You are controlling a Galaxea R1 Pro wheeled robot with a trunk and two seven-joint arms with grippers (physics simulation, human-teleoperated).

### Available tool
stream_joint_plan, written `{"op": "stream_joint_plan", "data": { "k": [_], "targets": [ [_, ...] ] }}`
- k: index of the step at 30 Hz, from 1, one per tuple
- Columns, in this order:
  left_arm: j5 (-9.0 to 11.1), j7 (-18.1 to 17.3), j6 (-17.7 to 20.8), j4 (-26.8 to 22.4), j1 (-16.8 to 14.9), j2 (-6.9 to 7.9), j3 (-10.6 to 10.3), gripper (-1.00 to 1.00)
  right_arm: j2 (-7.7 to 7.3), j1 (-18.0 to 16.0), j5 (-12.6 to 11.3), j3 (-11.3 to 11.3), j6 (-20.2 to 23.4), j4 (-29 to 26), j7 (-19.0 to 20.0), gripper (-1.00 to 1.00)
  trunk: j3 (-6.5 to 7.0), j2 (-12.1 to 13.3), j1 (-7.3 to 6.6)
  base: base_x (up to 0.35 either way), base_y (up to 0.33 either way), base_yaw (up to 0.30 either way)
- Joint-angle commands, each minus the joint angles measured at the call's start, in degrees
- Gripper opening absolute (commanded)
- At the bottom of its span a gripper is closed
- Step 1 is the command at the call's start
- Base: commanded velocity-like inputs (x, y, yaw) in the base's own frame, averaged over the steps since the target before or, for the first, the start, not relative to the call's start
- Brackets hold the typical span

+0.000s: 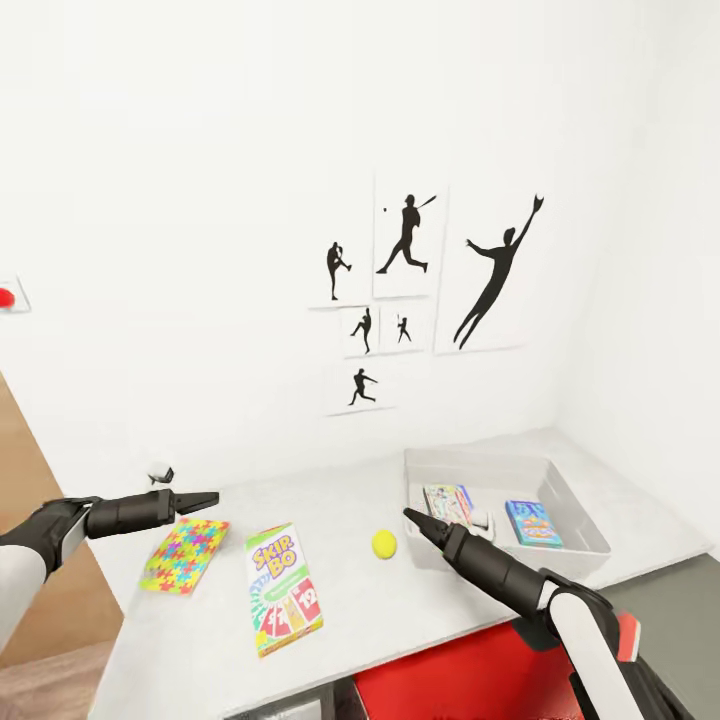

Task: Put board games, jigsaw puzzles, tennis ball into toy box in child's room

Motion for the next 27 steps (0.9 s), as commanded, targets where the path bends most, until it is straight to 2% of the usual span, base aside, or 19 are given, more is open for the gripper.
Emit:
{"op": "stream_joint_plan", "data": {
  "k": [1, 8, 15, 27],
  "targets": [
    [-0.2, -0.2, 0.6, 0.0, 0.0, -0.01, 0.1, 1.0, -0.01, 0.0, 0.0, 0.0, 0.1, 0.0, 0.1, 1.0, -0.03, 0.0, 0.0, -0.193, 0.101, 0.29],
    [-0.2, -0.2, 0.6, 0.0, 0.0, -0.01, 0.1, 1.0, -0.07, 0.0, 0.1, 0.0, 0.1, 0.0, 0.1, 1.0, -0.03, 0.0, 0.0, -0.134, 0.198, 0.291],
    [-0.2, -0.2, 0.6, 0.0, 0.0, 0.04, 0.1, 1.0, 0.0, 0.0, 0.1, 0.1, 0.1, 0.0, 0.1, 1.0, -0.03, 0.0, 0.0, -0.025, 0.267, 0.269],
    [-0.2, -0.2, 0.6, 0.0, 0.0, 0.05, 0.1, 1.0, 0.13, 0.0, 0.1, 0.2, 0.1, 0.0, 0.0, 1.0, -0.03, 0.0, 0.0, -0.001, 0.281, 0.027]
  ]
}}
